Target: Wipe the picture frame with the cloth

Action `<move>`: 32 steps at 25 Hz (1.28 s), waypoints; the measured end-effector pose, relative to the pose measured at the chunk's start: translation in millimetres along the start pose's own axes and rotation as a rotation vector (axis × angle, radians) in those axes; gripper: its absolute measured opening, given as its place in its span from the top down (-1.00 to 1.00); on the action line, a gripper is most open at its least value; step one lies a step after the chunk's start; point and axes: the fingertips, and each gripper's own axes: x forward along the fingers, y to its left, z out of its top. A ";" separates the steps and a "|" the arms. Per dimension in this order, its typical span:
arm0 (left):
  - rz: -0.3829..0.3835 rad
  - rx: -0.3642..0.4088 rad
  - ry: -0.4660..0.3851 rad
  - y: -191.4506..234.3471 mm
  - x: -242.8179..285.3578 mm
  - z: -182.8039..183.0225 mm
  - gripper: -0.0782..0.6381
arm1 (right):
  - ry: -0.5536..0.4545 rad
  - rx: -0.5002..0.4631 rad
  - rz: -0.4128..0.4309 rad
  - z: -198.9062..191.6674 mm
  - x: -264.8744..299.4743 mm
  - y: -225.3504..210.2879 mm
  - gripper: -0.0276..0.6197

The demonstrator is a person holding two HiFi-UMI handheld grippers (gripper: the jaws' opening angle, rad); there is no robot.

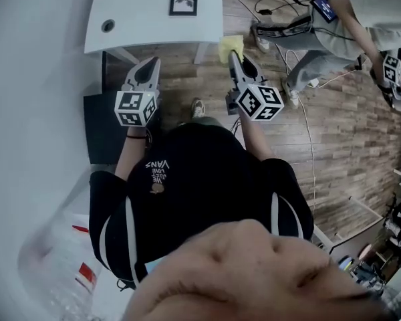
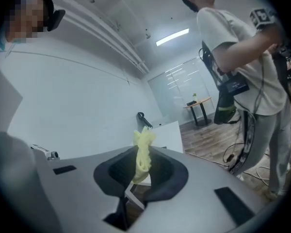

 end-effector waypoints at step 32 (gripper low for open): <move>0.039 -0.028 0.051 70.9 124.3 32.6 0.73 | 0.061 0.036 0.048 25.7 141.7 -53.9 0.77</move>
